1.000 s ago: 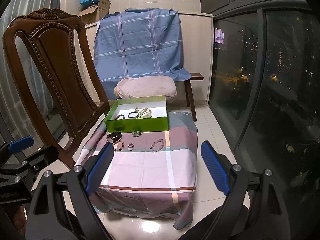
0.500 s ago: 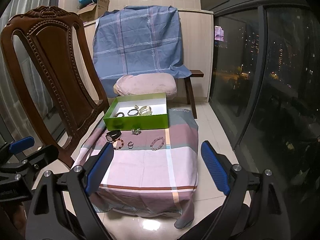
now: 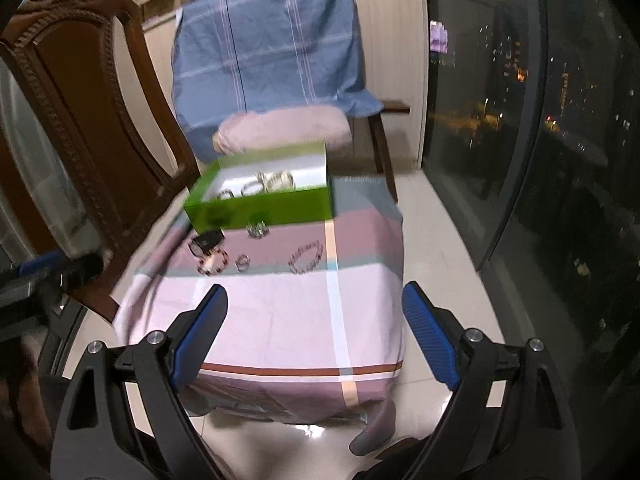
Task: Organize jewelry
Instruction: 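Grasp the black watch with the left gripper while the right gripper grasps the pink beaded bracelet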
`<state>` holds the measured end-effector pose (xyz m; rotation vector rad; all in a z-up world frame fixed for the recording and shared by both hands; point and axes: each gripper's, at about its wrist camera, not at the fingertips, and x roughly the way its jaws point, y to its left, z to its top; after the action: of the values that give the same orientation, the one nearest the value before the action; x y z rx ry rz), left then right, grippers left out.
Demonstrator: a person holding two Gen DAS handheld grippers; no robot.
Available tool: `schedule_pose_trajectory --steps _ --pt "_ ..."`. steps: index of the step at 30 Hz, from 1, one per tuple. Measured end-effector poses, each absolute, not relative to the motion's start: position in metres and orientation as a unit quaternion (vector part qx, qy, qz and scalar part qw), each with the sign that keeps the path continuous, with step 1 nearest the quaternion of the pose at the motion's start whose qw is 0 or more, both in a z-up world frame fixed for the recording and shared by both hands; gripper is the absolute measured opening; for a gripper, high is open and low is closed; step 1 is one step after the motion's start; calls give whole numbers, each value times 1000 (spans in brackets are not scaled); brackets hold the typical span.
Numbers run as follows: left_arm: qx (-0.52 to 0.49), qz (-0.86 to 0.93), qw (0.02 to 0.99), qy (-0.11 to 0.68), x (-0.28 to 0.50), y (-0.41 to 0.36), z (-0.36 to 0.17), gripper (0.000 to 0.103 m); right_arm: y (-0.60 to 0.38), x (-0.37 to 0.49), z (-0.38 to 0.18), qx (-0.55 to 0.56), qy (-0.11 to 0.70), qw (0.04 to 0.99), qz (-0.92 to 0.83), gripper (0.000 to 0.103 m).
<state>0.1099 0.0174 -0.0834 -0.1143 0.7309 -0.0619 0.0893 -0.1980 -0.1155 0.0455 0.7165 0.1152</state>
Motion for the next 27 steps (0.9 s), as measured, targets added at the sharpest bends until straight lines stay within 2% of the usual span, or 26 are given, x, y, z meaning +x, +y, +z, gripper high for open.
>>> schedule_pose_trajectory --steps 4,7,9,11,14,18,21,25,27 --pt "-33 -33 930 365 164 25 -109 98 -201 119 -146 23 378 924 56 87" --pt "-3 -44 916 399 209 25 -136 84 -203 140 -165 18 396 917 51 87" --pt "4 -58 904 423 234 23 -152 70 -205 154 -175 17 406 912 48 87" --pt "21 -68 895 440 256 18 -166 68 -205 169 -185 15 415 908 47 87" --pt "49 -63 881 466 283 12 -186 54 -204 191 -197 12 426 903 45 87" --pt "45 -60 869 489 308 12 -205 48 -198 222 -207 5 430 902 42 85" --pt "38 -63 861 504 320 13 -216 37 -188 251 -221 -15 442 896 37 69" --pt "32 -61 850 523 331 13 -231 30 -174 288 -243 -37 469 882 31 53" --pt "22 -61 847 528 335 15 -236 20 -167 301 -255 -49 486 872 27 42"
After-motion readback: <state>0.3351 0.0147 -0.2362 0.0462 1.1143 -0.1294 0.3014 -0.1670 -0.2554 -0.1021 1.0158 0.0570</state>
